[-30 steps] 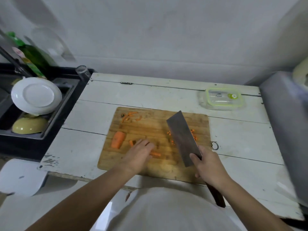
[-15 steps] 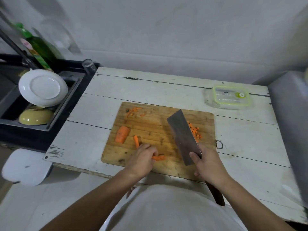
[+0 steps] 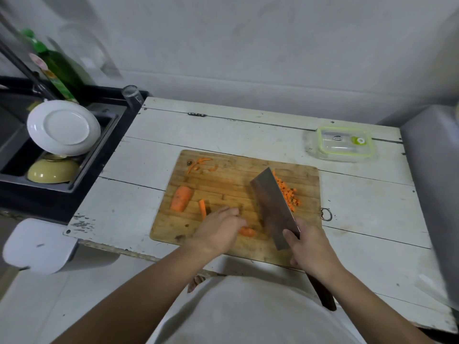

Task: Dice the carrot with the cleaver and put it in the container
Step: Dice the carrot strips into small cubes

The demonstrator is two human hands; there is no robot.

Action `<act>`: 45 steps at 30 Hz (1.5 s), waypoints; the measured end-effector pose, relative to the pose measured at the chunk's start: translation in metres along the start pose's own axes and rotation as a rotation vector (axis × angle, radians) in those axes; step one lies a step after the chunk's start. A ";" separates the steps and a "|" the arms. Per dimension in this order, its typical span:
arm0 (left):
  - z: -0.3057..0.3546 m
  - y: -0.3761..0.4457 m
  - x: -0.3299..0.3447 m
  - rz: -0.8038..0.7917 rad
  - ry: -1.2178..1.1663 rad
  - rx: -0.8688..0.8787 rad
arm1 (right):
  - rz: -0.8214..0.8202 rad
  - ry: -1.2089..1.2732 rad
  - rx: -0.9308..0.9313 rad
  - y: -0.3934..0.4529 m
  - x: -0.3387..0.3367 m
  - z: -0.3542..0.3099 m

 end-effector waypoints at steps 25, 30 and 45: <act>-0.005 -0.017 -0.002 0.032 -0.670 -0.546 | 0.016 -0.135 -0.051 0.010 0.005 0.005; -0.010 0.003 -0.009 -0.018 0.055 0.061 | 0.060 -0.151 -0.015 0.014 0.000 0.010; 0.017 -0.004 0.014 -0.123 -1.312 -0.875 | 0.025 -0.442 -0.202 -0.007 0.018 -0.011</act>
Point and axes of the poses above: each hand's wrist, its own y-axis towards the middle knuckle, its own x-axis out of the palm, z = x × y, the point moved 3 cm from there along y, towards the middle knuckle, and after that the axes turned 2 degrees about -x, right-handed, at the moved point
